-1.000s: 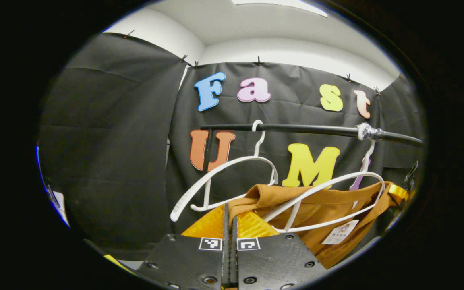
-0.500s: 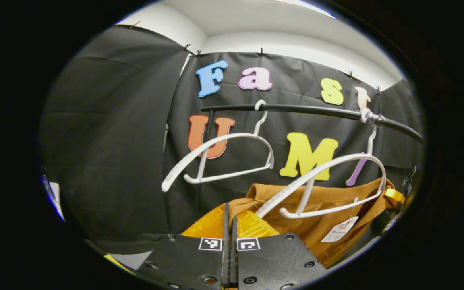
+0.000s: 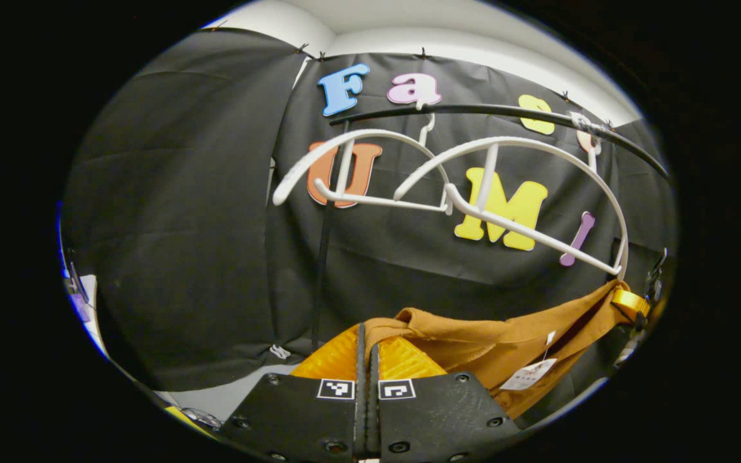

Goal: Grasp the clothes on the hanger with both hands and then place them into the laundry hamper below.

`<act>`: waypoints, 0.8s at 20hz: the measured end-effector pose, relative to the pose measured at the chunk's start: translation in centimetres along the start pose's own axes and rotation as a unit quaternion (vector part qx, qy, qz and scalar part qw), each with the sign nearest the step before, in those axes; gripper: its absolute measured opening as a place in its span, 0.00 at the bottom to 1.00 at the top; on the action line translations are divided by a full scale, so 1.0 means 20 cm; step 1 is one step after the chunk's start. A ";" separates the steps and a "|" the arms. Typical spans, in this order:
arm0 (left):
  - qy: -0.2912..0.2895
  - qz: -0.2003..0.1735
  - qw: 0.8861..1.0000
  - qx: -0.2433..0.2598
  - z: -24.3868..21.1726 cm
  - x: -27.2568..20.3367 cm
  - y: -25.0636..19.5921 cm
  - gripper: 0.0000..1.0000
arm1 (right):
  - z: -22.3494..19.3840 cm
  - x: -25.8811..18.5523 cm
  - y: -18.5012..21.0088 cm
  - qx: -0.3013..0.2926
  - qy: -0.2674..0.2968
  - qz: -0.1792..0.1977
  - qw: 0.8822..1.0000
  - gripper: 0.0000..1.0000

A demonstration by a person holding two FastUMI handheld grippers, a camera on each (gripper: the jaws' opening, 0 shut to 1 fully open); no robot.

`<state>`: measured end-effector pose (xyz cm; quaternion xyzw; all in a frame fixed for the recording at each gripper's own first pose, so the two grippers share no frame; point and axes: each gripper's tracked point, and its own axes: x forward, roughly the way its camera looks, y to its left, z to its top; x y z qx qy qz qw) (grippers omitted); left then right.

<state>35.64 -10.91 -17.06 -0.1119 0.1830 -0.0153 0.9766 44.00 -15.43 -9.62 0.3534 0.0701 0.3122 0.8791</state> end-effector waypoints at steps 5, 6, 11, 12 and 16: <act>0.009 0.008 1.000 0.005 -0.08 -0.04 -0.02 0.00 | -0.15 -0.02 0.08 -0.014 0.038 0.010 0.999 0.04; 0.008 0.005 1.000 0.005 -0.07 -0.05 -0.03 0.00 | -0.18 -0.02 0.10 -0.017 0.041 0.012 0.999 0.04; -0.002 -0.021 1.000 0.023 0.01 -0.16 -0.08 0.00 | -0.23 -0.03 0.30 -0.035 0.045 0.023 0.998 0.04; -0.008 -0.030 0.999 0.026 0.05 -0.18 -0.10 0.00 | -0.24 -0.04 0.36 -0.042 0.043 0.026 0.998 0.04; -0.017 -0.078 0.996 0.030 0.14 -0.26 -0.25 0.05 | -0.28 0.01 0.63 -0.070 0.041 0.047 0.996 0.04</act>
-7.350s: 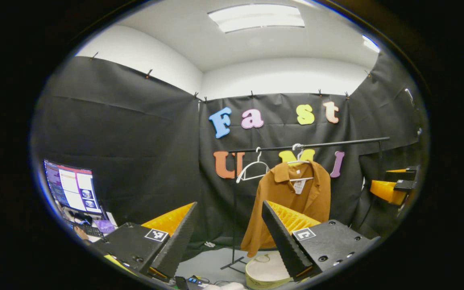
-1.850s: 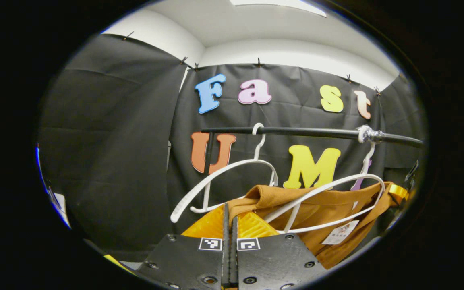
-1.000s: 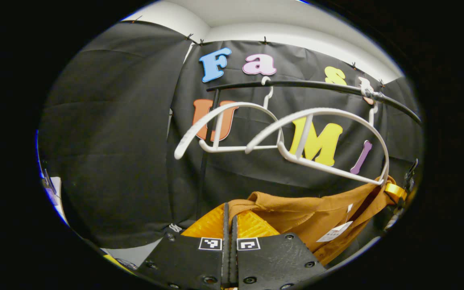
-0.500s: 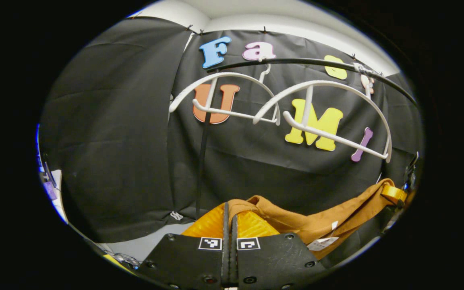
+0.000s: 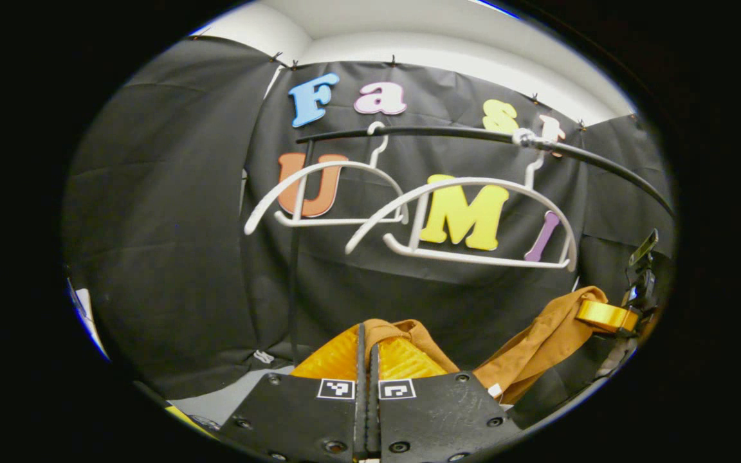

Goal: Grasp the clothes on the hanger with both hands and then place them into the laundry hamper below.

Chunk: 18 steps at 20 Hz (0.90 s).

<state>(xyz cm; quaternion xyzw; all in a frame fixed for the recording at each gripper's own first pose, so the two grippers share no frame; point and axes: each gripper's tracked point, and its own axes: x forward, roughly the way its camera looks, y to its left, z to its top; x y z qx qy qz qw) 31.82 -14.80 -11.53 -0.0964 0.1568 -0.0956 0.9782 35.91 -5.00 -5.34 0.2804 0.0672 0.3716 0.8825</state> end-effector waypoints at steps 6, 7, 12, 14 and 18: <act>0.007 -0.081 0.997 0.015 0.01 0.01 -0.28 0.05 | -0.11 0.16 0.26 -0.029 0.028 0.009 0.999 0.04; 0.013 -0.092 0.996 0.017 -0.02 0.01 -0.31 0.00 | -0.14 0.18 0.27 -0.035 0.037 0.004 0.999 0.04; 0.058 -0.121 0.990 0.039 -0.29 0.04 -0.40 0.00 | -0.42 0.19 0.23 -0.049 0.089 -0.033 0.994 0.04; 0.082 -0.123 0.988 0.043 -0.46 0.05 -0.42 0.00 | -0.58 0.17 0.16 -0.050 0.122 -0.057 0.990 0.04; 0.134 -0.119 0.983 0.044 -0.84 0.04 -0.40 0.00 | -0.89 0.10 -0.01 -0.039 0.189 -0.105 0.976 0.04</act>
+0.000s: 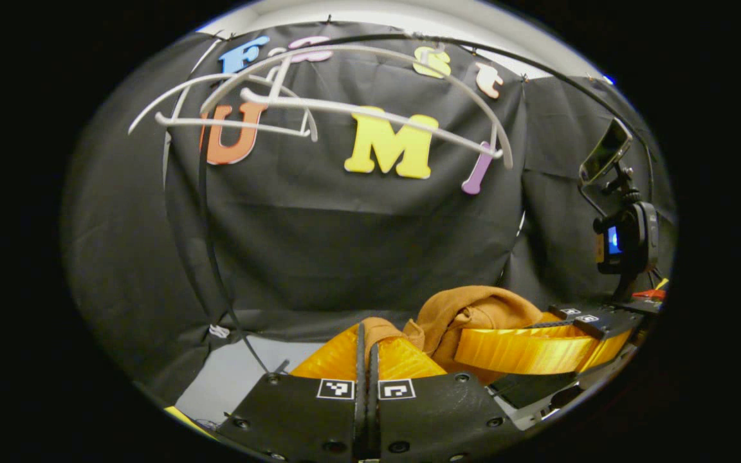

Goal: Grasp the clothes on the hanger with both hands and then place them into the laundry hamper below.

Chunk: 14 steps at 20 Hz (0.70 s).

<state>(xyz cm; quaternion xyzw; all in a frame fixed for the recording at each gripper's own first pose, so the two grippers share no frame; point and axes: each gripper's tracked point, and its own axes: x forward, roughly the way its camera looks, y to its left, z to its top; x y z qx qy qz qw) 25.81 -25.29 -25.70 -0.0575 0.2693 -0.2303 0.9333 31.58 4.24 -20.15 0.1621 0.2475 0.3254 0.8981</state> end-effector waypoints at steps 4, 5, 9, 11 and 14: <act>0.048 0.001 0.999 -0.007 -0.37 0.07 -0.02 0.00 | -0.33 0.04 -0.13 0.018 0.069 -0.037 0.997 0.05; 0.062 0.004 0.998 -0.007 -0.46 0.08 0.00 0.00 | -0.42 0.05 -0.16 0.020 0.087 -0.049 0.995 0.05; 0.113 0.016 0.993 -0.028 -0.77 0.10 0.01 0.00 | -0.72 0.12 -0.27 0.025 0.158 -0.087 0.983 0.04; 0.134 0.023 0.990 -0.034 -0.89 0.09 0.03 0.00 | -0.82 0.17 -0.30 0.032 0.187 -0.102 0.976 0.04; 0.167 0.039 0.985 -0.038 -1.05 0.04 0.07 0.00 | -0.87 0.22 -0.27 0.045 0.215 -0.118 0.969 0.04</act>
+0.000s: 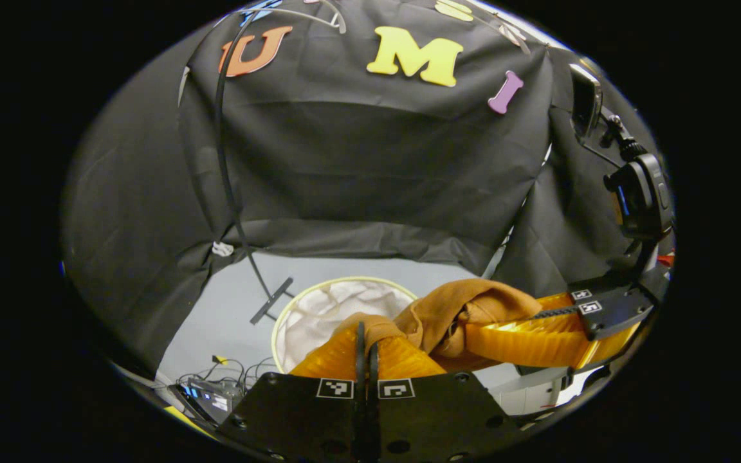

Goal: Grasp the clothes on the hanger with both hands and then place them into the laundry hamper below.

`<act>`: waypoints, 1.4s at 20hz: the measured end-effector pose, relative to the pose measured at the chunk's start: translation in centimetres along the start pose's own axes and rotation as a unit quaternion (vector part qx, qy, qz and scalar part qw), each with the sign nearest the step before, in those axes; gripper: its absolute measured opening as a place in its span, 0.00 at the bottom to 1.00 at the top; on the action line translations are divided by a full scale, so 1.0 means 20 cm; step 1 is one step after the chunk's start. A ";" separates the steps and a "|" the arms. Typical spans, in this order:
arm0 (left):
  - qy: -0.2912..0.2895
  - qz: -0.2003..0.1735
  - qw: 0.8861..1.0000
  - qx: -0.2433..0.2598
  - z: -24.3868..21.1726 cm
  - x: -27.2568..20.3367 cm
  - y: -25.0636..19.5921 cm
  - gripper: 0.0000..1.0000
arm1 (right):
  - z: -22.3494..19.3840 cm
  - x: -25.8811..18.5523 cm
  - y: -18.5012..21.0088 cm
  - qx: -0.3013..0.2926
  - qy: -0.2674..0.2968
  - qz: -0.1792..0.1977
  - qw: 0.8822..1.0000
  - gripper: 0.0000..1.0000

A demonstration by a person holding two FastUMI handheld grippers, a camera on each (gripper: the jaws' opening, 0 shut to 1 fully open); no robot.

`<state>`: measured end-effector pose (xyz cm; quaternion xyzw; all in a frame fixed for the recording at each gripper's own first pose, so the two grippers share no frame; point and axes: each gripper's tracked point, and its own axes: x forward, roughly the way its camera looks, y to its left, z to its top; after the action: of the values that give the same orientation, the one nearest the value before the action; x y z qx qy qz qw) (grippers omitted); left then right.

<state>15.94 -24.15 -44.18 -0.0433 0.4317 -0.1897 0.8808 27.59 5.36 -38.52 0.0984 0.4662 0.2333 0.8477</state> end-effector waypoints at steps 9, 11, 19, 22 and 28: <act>0.033 0.028 0.999 0.001 -0.12 0.02 0.05 0.00 | -0.07 0.03 -0.04 0.011 0.025 -0.040 0.999 0.05; 0.035 0.031 0.999 0.006 -0.11 0.02 0.06 0.00 | -0.06 0.04 -0.05 0.005 0.021 -0.044 0.999 0.05; 0.012 0.044 0.999 0.020 -0.01 0.01 0.07 0.58 | -0.02 0.05 -0.05 -0.009 0.006 -0.052 0.999 0.47; 0.004 0.060 0.998 0.022 0.01 0.01 0.13 1.00 | 0.04 0.03 -0.07 -0.019 -0.010 -0.068 0.997 0.68; 0.003 0.069 0.998 0.008 -0.01 -0.06 0.18 0.95 | 0.05 0.02 -0.06 -0.012 -0.015 -0.076 0.997 0.79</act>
<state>16.24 -20.32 -44.34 -0.0059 0.4351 -0.1317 0.8907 29.02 4.49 -38.73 0.0560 0.4570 0.1724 0.8708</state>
